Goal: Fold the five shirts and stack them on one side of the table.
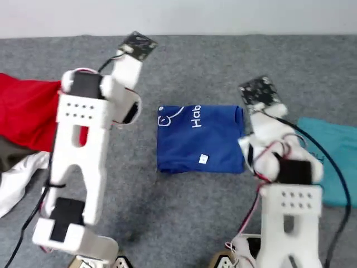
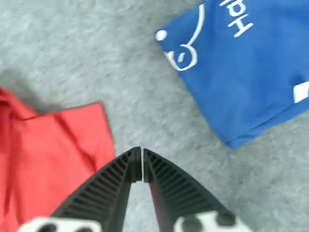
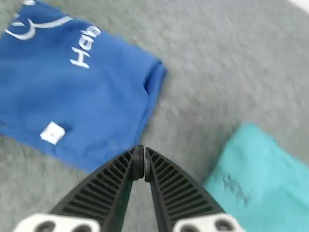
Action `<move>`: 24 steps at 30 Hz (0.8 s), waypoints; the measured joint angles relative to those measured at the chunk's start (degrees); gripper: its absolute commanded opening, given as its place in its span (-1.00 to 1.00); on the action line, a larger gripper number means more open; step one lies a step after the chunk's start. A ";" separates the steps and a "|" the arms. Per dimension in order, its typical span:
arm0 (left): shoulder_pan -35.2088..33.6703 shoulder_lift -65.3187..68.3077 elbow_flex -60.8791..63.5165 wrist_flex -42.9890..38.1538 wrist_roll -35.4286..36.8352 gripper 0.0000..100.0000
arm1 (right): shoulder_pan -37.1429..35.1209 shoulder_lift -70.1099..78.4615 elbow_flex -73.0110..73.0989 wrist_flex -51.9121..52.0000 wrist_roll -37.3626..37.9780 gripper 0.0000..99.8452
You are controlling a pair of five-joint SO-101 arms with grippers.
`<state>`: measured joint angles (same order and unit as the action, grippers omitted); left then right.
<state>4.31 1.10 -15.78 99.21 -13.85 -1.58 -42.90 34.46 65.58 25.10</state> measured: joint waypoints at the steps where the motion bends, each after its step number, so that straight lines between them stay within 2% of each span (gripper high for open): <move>1: -1.23 -1.05 0.70 0.09 -0.26 -0.97 | -1.05 2.11 0.00 -2.20 0.00 -0.98; 13: -17.32 -7.12 1.67 0.18 -0.79 -0.97 | -11.34 24.62 0.00 -27.43 0.09 -0.98; 18: -21.45 -7.12 1.67 0.09 -4.40 -0.97 | -9.93 33.32 0.00 -38.15 1.93 -0.98; 24: -21.80 -7.12 1.67 0.09 -6.68 -0.97 | -3.96 45.89 0.00 -48.70 5.45 -0.98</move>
<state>-17.49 -6.02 -14.11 99.30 -20.53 -5.54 2.99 34.46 16.88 30.55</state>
